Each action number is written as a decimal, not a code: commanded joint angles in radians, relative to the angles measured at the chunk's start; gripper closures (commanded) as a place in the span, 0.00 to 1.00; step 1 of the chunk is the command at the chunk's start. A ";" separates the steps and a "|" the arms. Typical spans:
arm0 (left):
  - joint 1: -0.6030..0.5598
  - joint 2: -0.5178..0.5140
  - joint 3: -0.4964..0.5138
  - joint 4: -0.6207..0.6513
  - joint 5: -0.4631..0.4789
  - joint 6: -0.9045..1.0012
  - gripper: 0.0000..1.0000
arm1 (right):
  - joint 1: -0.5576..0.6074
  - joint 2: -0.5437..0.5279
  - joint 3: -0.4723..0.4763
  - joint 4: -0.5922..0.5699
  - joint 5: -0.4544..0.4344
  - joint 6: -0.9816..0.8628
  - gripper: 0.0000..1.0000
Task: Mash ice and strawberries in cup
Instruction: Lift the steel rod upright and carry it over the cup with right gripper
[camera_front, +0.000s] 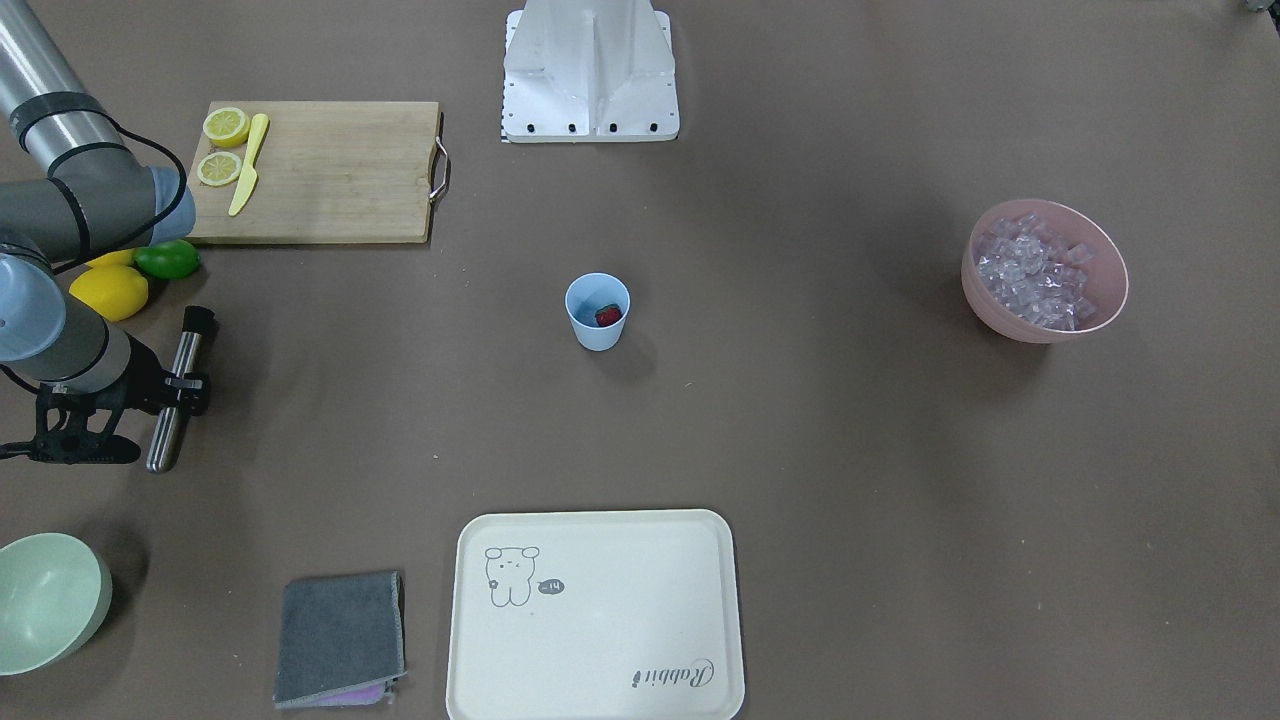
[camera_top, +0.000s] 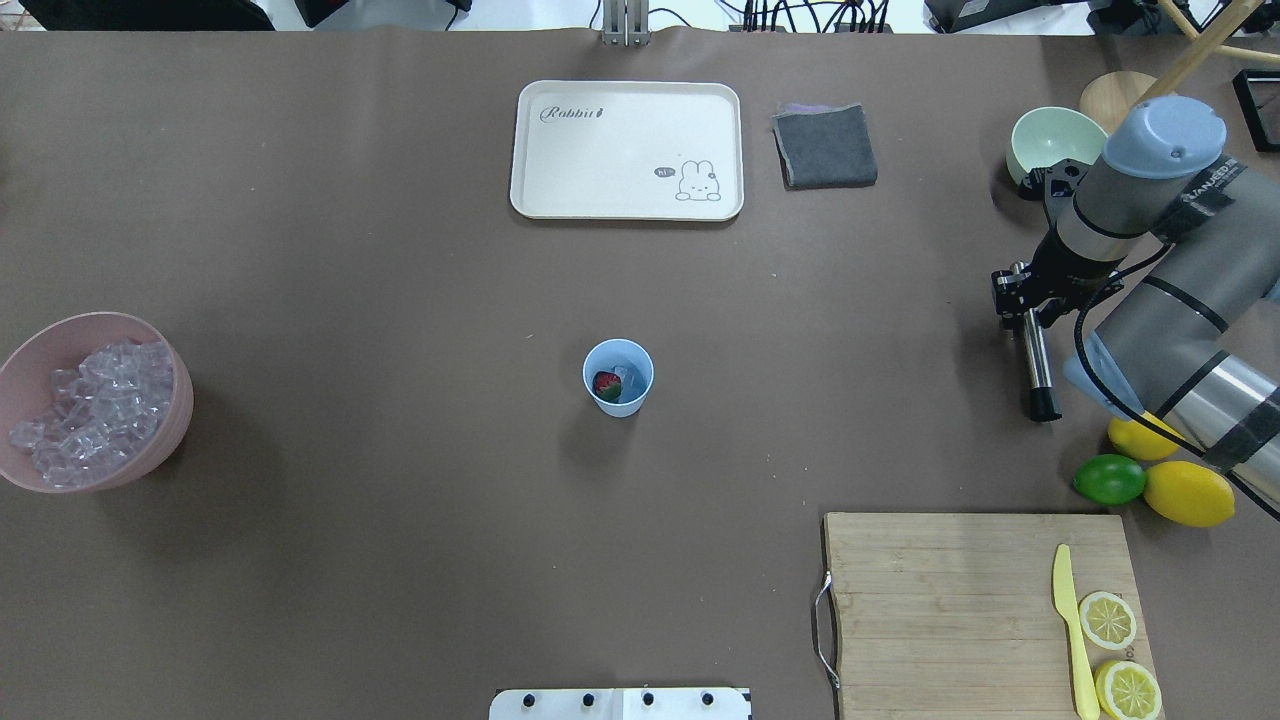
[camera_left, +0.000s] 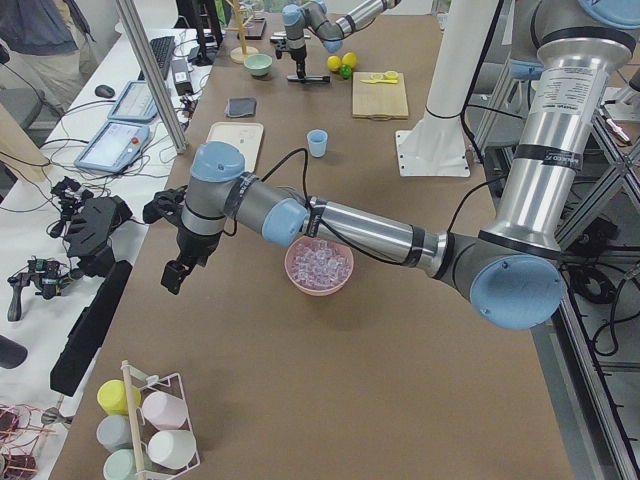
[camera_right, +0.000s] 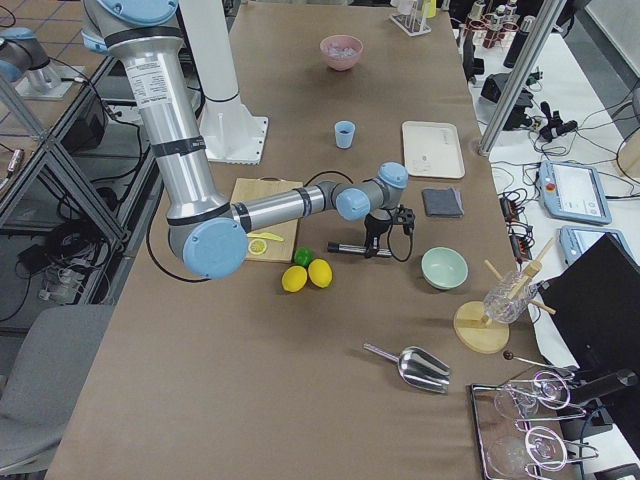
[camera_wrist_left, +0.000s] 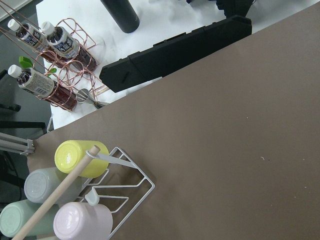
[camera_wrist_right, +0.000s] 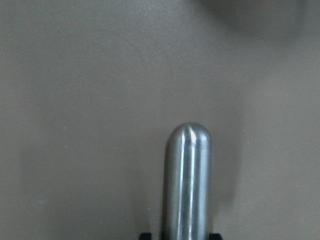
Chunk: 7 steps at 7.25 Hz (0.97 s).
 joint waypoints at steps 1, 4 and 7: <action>0.000 -0.004 0.005 0.000 0.000 -0.001 0.03 | 0.002 -0.002 0.011 0.000 -0.007 0.009 1.00; 0.023 -0.005 0.005 0.001 0.000 -0.001 0.03 | 0.053 -0.002 0.086 0.001 -0.030 0.011 1.00; 0.043 -0.010 0.010 0.012 -0.002 -0.005 0.03 | 0.062 0.024 0.245 0.001 -0.050 0.015 1.00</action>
